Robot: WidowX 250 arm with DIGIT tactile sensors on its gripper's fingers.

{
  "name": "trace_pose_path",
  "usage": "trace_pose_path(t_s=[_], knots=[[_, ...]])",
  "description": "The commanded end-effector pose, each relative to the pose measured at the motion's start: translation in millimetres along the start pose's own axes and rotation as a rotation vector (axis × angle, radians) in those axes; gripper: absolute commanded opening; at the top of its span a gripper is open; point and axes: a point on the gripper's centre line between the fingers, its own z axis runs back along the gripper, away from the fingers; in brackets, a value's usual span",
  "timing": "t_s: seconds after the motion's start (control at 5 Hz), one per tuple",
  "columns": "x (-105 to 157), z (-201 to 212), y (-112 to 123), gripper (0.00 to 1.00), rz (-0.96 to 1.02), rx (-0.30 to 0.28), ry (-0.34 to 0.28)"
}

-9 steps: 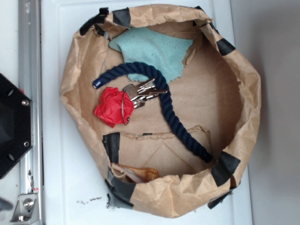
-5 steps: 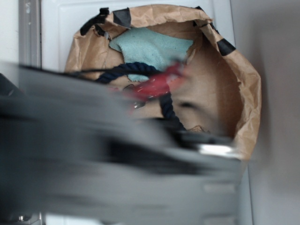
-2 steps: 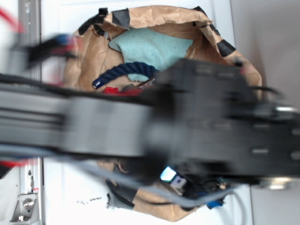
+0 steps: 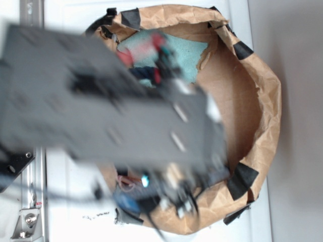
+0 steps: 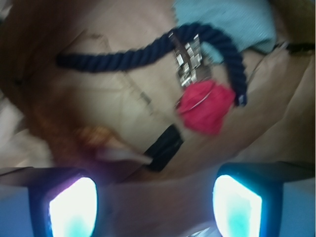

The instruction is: Grab the silver keys.

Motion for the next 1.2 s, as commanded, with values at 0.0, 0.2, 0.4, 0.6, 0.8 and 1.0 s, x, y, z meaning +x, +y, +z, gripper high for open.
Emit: trace_pose_path(t_s=[0.0, 0.2, 0.4, 0.6, 0.8, 1.0], knots=[[45.5, -17.1, 18.5, 1.00, 0.014, -0.005, -0.099], [58.2, -32.4, 7.0, 1.00, 0.063, 0.025, -0.090], [64.9, -42.4, 6.0, 1.00, 0.086, 0.070, -0.100], [64.9, -42.4, 6.0, 1.00, 0.086, 0.070, -0.100], [64.9, -42.4, 6.0, 1.00, 0.086, 0.070, -0.100], [64.9, -42.4, 6.0, 1.00, 0.086, 0.070, -0.100]])
